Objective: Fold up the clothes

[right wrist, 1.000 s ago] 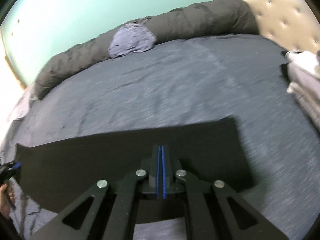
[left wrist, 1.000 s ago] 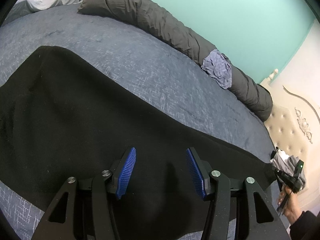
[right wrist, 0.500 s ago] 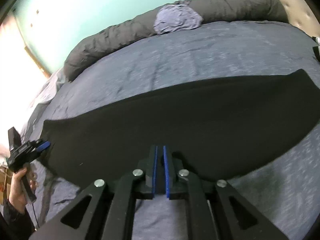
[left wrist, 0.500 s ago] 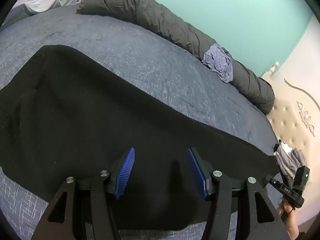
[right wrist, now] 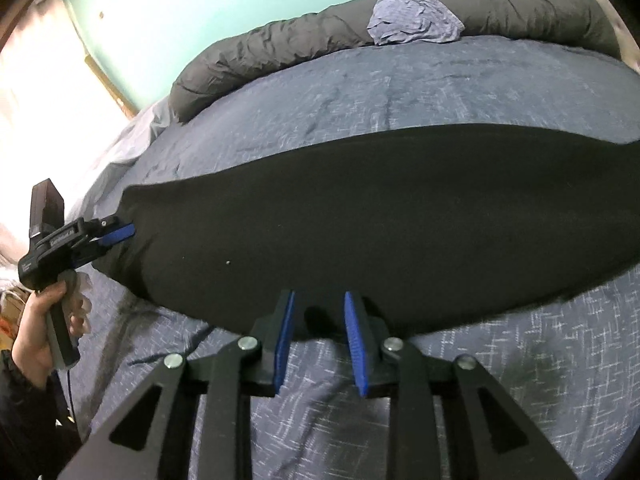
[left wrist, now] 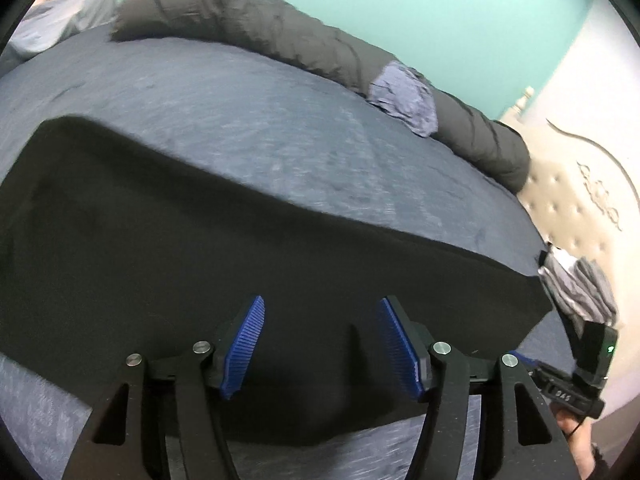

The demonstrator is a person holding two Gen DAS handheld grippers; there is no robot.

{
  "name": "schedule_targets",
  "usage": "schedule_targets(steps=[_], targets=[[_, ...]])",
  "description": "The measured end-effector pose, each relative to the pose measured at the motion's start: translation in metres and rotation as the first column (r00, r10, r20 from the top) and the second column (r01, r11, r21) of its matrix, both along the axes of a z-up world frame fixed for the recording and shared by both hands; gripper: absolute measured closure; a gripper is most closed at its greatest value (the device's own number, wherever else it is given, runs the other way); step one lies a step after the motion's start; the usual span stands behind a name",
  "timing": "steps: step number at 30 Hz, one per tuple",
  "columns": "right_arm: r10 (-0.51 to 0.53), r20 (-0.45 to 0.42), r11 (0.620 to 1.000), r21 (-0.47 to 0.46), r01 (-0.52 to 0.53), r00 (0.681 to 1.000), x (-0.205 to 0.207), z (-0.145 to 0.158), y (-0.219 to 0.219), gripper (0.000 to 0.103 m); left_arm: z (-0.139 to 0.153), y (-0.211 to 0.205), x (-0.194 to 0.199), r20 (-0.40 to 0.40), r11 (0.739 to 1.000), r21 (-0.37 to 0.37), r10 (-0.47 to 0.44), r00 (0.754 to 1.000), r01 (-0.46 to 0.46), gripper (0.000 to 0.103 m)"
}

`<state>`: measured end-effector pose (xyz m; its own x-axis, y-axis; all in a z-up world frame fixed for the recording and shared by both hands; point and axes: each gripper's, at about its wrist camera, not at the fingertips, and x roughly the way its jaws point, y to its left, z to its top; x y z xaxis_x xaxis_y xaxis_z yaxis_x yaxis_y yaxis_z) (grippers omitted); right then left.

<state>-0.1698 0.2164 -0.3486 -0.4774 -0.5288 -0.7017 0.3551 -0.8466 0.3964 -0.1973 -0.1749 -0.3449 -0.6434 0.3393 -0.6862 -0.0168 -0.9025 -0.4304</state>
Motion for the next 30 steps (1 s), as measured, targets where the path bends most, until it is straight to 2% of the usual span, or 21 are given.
schedule_targets(steps=[7, 11, 14, 19, 24, 30], targets=[[-0.073, 0.028, 0.996, -0.058, 0.074, 0.997, -0.01, -0.003, 0.031, 0.076, 0.006, 0.046, -0.061, 0.087, 0.986, -0.122, -0.101, 0.991, 0.111, 0.038], [-0.085, 0.026, 0.993, -0.084, 0.087, 0.996, -0.015, -0.002, 0.042, 0.076, 0.007, 0.06, -0.077, 0.124, 0.982, -0.123, -0.126, 0.984, 0.141, 0.038], [-0.091, 0.028, 0.99, -0.109, 0.094, 0.995, -0.017, -0.002, 0.048, 0.076, 0.01, 0.056, -0.074, 0.129, 0.98, -0.122, -0.143, 0.981, 0.159, 0.038], [-0.089, 0.034, 0.986, -0.139, 0.093, 0.995, -0.019, -0.001, 0.049, 0.076, 0.019, 0.017, -0.058, 0.156, 0.975, -0.168, -0.116, 0.981, 0.143, 0.038], [-0.073, 0.037, 0.986, -0.145, 0.077, 0.997, -0.018, -0.001, 0.042, 0.076, 0.024, -0.065, -0.017, 0.166, 0.983, -0.183, -0.005, 0.986, 0.036, 0.038], [-0.053, 0.039, 0.987, -0.152, 0.059, 0.998, -0.018, -0.001, 0.034, 0.076, 0.012, -0.151, 0.027, 0.202, 0.975, -0.202, 0.137, 0.97, -0.095, 0.038]])
